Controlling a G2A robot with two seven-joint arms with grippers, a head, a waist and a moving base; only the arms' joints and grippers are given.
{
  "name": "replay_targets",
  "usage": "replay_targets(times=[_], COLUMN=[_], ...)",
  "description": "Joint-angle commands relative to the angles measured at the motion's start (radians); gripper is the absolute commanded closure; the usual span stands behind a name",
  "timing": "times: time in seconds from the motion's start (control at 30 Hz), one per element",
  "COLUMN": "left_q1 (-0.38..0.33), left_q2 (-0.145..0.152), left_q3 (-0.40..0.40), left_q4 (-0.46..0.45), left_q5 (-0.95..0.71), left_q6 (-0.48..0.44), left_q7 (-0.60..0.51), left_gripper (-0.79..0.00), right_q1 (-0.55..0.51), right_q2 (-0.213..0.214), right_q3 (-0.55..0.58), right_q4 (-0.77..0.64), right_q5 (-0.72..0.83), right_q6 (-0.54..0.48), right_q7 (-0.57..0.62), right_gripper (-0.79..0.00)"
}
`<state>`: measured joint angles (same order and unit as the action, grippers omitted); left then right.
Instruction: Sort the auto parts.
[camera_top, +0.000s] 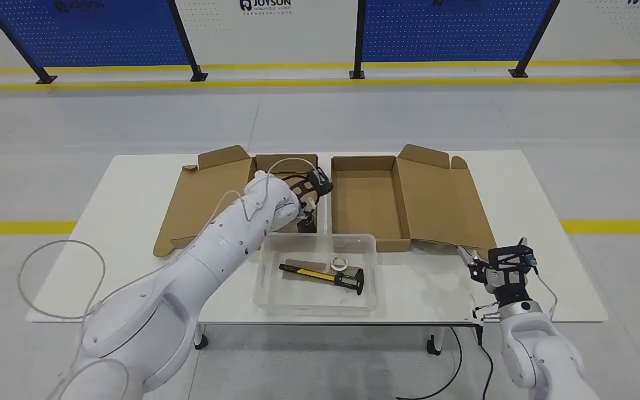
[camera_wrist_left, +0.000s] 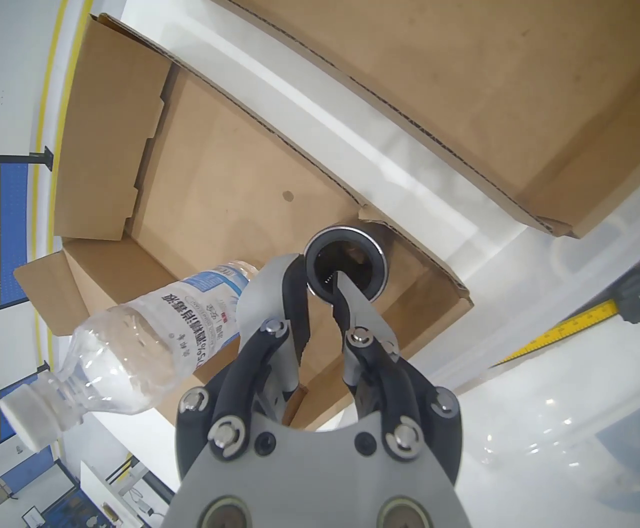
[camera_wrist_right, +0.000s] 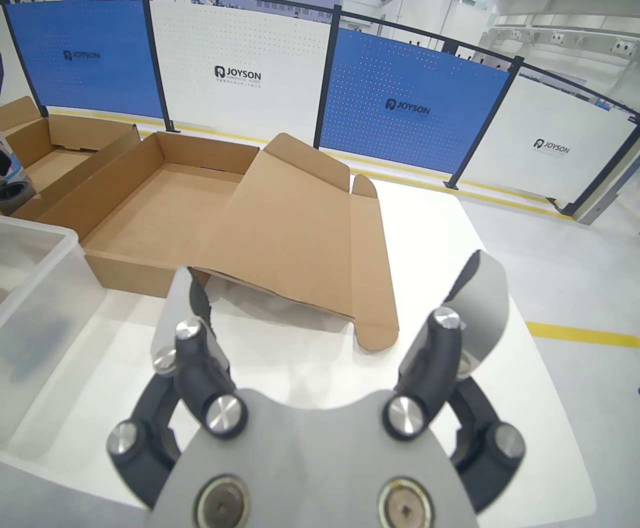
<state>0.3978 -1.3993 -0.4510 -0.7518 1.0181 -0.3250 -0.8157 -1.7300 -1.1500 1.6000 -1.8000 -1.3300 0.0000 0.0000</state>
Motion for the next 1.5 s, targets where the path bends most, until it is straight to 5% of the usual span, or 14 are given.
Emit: replay_targets(times=[0.0,0.13,0.27,0.37,0.67,0.87,1.17,1.47], left_q1=[0.002,0.011,0.042,0.092,0.408,0.672,0.967,1.146], left_q2=[0.002,0.019,0.059,0.104,0.25,0.304,0.334,0.338], left_q3=[-0.011,-0.053,-0.127,-0.208,-0.538,-0.778,-1.04,-1.2], left_q4=[-0.004,-0.04,-0.129,-0.227,-0.747,-1.036,-1.212,-1.271], left_q5=[0.004,0.001,0.008,0.014,0.116,0.129,0.136,0.173], left_q6=[0.007,0.023,0.047,0.06,0.118,0.181,0.24,0.335], left_q7=[0.01,0.031,0.047,0.037,-0.034,0.018,0.142,0.231], left_gripper=[-0.166,-0.203,-0.388,-0.785,-0.785,-0.785,-0.785,-0.785], right_q1=[0.0,0.0,0.0,0.0,0.0,0.0,0.0,0.0], right_q2=[0.0,0.0,0.0,0.0,0.0,0.0,0.0,0.0], right_q3=[0.0,0.0,0.0,0.0,0.0,0.0,0.0,0.0], right_q4=[0.0,0.0,0.0,0.0,0.0,0.0,0.0,0.0], right_q5=[0.0,0.0,0.0,0.0,0.0,0.0,0.0,0.0], right_q6=[0.0,0.0,0.0,0.0,0.0,0.0,0.0,0.0], right_q7=[0.0,0.0,0.0,0.0,0.0,0.0,0.0,0.0], right_gripper=[-0.785,-0.785,-0.785,-0.785,-0.785,-0.785,-0.785,-0.785])
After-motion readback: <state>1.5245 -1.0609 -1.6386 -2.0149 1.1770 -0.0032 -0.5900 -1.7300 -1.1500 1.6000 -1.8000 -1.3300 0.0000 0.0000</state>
